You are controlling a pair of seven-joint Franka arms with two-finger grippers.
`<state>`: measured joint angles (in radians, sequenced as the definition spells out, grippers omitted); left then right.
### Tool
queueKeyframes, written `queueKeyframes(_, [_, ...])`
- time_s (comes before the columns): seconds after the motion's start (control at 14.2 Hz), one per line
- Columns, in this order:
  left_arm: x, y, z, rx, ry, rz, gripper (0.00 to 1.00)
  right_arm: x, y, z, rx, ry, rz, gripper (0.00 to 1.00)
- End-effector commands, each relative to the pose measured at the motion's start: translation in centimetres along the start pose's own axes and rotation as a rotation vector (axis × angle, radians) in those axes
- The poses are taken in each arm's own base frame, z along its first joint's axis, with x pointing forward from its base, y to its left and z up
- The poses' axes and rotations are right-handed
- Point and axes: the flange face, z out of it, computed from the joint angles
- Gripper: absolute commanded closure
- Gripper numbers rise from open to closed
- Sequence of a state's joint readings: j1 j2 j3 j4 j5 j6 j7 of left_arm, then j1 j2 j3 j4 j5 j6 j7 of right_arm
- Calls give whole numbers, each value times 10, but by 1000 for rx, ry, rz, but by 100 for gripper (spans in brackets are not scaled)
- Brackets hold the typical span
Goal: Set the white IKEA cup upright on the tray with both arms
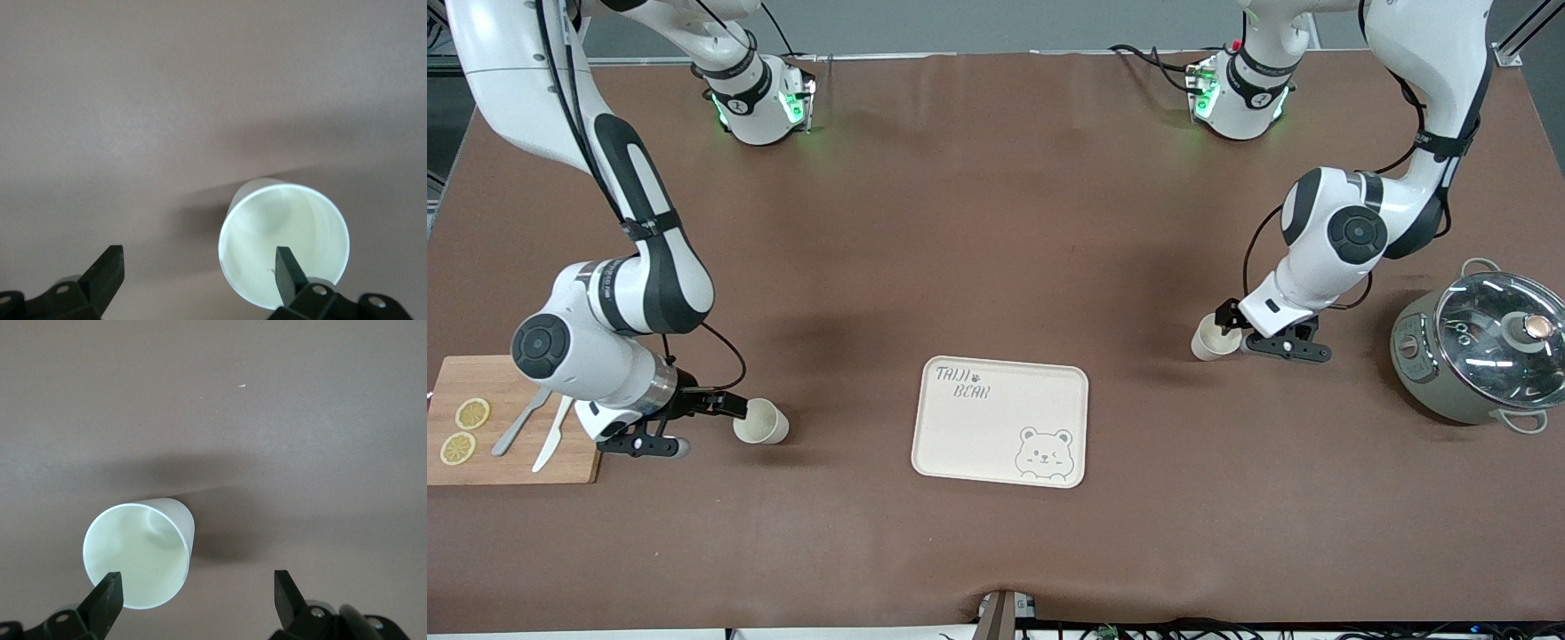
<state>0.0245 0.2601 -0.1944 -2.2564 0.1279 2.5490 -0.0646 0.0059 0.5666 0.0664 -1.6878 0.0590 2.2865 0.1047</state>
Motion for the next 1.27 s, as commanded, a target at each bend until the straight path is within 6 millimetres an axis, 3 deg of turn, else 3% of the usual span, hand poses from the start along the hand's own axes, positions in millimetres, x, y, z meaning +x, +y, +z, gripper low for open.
queueKeyframes(0.0, [-15, 3, 5, 9, 38, 28, 0, 0, -5, 12, -3, -2, 5, 0])
queueKeyframes(0.49, [-5, 2, 30, 1, 54, 51, 0, -1, -13, 31, -3, -9, -7, 0])
queueKeyframes(0.56, [-3, 2, 35, -7, 47, 5, 32, -2, -12, 34, -3, -10, -6, 0])
queueKeyframes(0.63, [-7, 1, 39, -3, 28, -35, 99, -1, -13, 35, -3, -8, -8, 0])
queueKeyframes(0.99, [1, 0, 41, -6, 35, -53, 100, -5, -15, 49, -3, -8, -10, 0])
queueKeyframes(1.2, [15, 0, 32, -7, 66, -60, 100, -6, -17, 55, -2, 1, -14, 0])
